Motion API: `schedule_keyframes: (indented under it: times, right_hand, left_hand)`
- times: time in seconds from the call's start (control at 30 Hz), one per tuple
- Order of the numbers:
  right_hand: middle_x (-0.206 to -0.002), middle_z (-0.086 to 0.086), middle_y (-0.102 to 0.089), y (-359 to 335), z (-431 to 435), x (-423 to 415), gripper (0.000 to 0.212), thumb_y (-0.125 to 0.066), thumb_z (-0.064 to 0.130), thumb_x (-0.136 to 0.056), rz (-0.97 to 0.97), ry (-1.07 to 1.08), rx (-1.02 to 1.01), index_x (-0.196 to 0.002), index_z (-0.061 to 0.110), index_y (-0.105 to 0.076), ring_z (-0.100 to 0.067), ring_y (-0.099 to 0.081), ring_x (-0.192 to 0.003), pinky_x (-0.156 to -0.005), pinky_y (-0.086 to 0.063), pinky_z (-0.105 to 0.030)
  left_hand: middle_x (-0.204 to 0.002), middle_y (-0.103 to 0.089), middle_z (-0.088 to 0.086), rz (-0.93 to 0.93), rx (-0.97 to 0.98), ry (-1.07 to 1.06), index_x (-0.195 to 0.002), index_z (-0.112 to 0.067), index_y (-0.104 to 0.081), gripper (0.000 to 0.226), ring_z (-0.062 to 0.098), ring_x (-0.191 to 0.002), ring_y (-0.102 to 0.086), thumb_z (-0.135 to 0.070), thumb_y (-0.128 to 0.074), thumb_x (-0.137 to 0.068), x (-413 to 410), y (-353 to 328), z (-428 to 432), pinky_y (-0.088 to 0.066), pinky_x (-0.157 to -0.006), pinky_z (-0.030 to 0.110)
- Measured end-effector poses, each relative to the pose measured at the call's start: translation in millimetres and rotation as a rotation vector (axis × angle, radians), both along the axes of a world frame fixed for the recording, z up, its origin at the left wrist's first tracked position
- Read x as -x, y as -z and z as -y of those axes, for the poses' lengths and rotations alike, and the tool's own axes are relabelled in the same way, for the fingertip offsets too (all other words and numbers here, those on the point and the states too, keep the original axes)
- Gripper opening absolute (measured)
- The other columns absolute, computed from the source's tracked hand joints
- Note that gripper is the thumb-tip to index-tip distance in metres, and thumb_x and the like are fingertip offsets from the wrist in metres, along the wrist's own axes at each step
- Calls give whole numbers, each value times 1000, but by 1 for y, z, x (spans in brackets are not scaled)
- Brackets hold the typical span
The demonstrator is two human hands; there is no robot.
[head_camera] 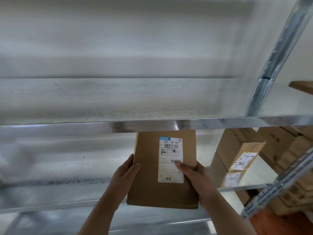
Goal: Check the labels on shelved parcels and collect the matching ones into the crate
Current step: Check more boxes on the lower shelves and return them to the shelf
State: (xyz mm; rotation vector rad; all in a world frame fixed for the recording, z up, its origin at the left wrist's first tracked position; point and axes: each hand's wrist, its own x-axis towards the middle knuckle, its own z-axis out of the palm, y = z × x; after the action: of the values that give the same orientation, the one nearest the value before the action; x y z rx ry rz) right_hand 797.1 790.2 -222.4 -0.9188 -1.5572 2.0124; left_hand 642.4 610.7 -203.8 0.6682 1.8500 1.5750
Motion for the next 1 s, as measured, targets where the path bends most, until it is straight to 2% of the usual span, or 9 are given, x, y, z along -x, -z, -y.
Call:
schedule_keyframes:
  times: [0.17, 0.4, 0.47, 0.6, 0.67, 0.77, 0.83, 0.9, 1.0]
  right_hand:
    - [-104, 3, -82, 3, 0, -1, 37, -82, 27, -86, 16, 13, 14, -120, 25, -68, -27, -78, -101, -90, -63, -47]
    - [-115, 0, -80, 6, 0, -5, 46, -72, 49, -91, 14, 12, 30, -131, 26, -67, -27, -77, -108, -100, -58, -53]
    - [-130, 2, -75, 5, -4, -8, 55, -61, 67, -92, -28, 33, 71, -136, 35, -66, -28, -67, -126, -111, -48, -61]
    - [-145, 13, -64, 1, -10, -9, 45, -61, 66, -94, -32, -54, -38, -138, 62, -55, -20, -54, -141, -115, -39, -70]
    - [-147, 9, -63, 3, -14, -11, 65, -68, 65, -84, -23, -84, -6, -145, 65, -44, -24, -53, -143, -117, -38, -68]
    - [-150, 4, -61, 12, -19, -16, 126, -89, 76, -56, 2, -121, 10, -160, 51, -21, -29, -53, -142, -122, -34, -61]
    - [-143, -2, -65, 14, -21, -18, 143, -92, 79, -41, 37, -107, 0, -161, 31, -30, -31, -59, -134, -118, -41, -56]
    - [-131, -13, -73, 15, -22, -19, 115, -90, 76, -52, 14, -82, -15, -141, 9, -61, -36, -68, -123, -104, -54, -49]
    - [-117, -20, -78, 11, -17, -18, 62, -75, 49, -82, -66, -49, 75, -127, 5, -72, -38, -76, -106, -81, -64, -41]
  left_hand:
    - [-105, -80, -10, -10, 1, -61, -125, -39, -65, 24, 16, -93, -78, -33, -59, -102, -7, 8, -9, -62, -85, 40]
    - [-102, -81, -9, 55, -46, -87, -121, -40, -68, 22, 15, -89, -78, -35, -57, -102, -1, 9, -9, -60, -78, 35]
    - [-102, -81, -6, 112, -90, -114, -119, -36, -69, 22, 17, -88, -79, -38, -57, -100, 5, 7, -4, -59, -76, 37]
    - [-113, -79, 6, 244, -149, -130, -124, -24, -70, 41, 29, -101, -77, -44, -57, -92, 11, 10, 9, -59, -91, 52]
    - [-115, -78, 9, 276, -166, -147, -125, -21, -70, 42, 32, -103, -76, -43, -55, -93, 9, 17, 14, -58, -93, 54]
    - [-119, -77, 9, 282, -201, -159, -129, -25, -69, 35, 32, -104, -76, -36, -50, -102, 8, 27, 21, -60, -89, 50]
    - [-122, -77, 1, 217, -209, -177, -137, -35, -62, 35, 27, -108, -75, -28, -47, -106, 11, 32, 25, -60, -89, 45]
    - [-121, -76, -5, 95, -147, -214, -140, -46, -55, 41, 21, -110, -74, -20, -46, -109, 16, 37, 27, -57, -93, 41]
    - [-123, -72, -15, 5, -12, -213, -129, -53, -61, 43, 6, -105, -70, -17, -45, -110, 20, 39, 21, -55, -86, 31]
